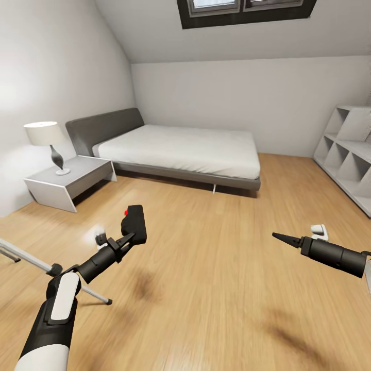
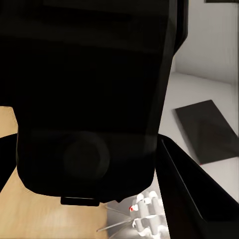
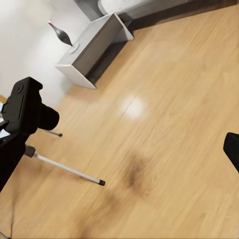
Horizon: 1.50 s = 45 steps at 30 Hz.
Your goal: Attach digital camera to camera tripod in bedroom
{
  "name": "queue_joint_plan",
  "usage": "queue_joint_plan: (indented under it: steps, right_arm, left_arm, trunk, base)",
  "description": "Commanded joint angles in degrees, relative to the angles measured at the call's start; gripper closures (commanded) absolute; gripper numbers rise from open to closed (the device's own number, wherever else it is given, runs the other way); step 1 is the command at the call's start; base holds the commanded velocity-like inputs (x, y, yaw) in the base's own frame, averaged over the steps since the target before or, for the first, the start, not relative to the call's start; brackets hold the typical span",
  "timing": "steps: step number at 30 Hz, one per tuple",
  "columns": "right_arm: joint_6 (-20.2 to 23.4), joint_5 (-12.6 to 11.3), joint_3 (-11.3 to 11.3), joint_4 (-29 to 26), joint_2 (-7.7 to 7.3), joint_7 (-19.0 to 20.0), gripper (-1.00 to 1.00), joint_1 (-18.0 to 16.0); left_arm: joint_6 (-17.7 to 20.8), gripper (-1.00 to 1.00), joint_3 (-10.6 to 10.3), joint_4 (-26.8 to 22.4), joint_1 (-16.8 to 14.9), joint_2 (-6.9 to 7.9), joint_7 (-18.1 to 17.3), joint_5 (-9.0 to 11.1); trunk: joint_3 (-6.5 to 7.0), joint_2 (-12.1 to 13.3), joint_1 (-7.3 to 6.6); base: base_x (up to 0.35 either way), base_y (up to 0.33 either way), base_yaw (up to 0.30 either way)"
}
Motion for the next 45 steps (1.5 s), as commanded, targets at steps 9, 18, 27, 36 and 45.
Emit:
queue_joint_plan:
  steps: [9, 18, 27, 36, 45]
  right_arm:
    - [0.18, 0.22, -0.23, 0.09, 0.13, 0.31, -1.0, -0.04]
    - [0.18, 0.2, -0.19, 0.09, 0.14, 0.23, -1.0, -0.04]
    - [0.18, 0.14, 0.11, 0.09, 0.18, -0.01, -1.0, -0.04]
    - [0.18, 0.13, 0.25, 0.6, 0.17, -0.04, -1.0, -0.04]
    - [0.18, 0.26, 0.34, 1.06, 0.2, -0.12, -1.0, -0.04]
  left_arm:
    - [0.26, 1.0, 0.22, 0.38, -0.05, -0.09, -0.37, -0.2]
    - [0.26, 1.0, 0.25, 0.44, -0.05, -0.04, -0.38, -0.2]
    - [0.34, 1.0, 0.33, 0.46, -0.05, 0.01, -0.38, -0.13]
    - [0.33, 1.0, 0.32, 0.48, -0.05, -0.04, -0.38, -0.12]
    - [0.35, 1.0, 0.36, 0.51, -0.05, -0.04, -0.38, -0.06]
  trunk:
    - [1.95, 0.1, -0.24]
    - [3.95, 0.22, -0.47]
    - [5.94, 0.34, -0.71]
    - [7.93, 0.46, -0.94]
    - [9.84, 1.36, -1.56]
  base:
    - [0.0, 0.0, 0.0]
    - [0.0, 0.0, 0.0]
    - [0.0, 0.0, 0.0]
    - [0.0, 0.0, 0.0]
    - [0.0, 0.0, 0.0]
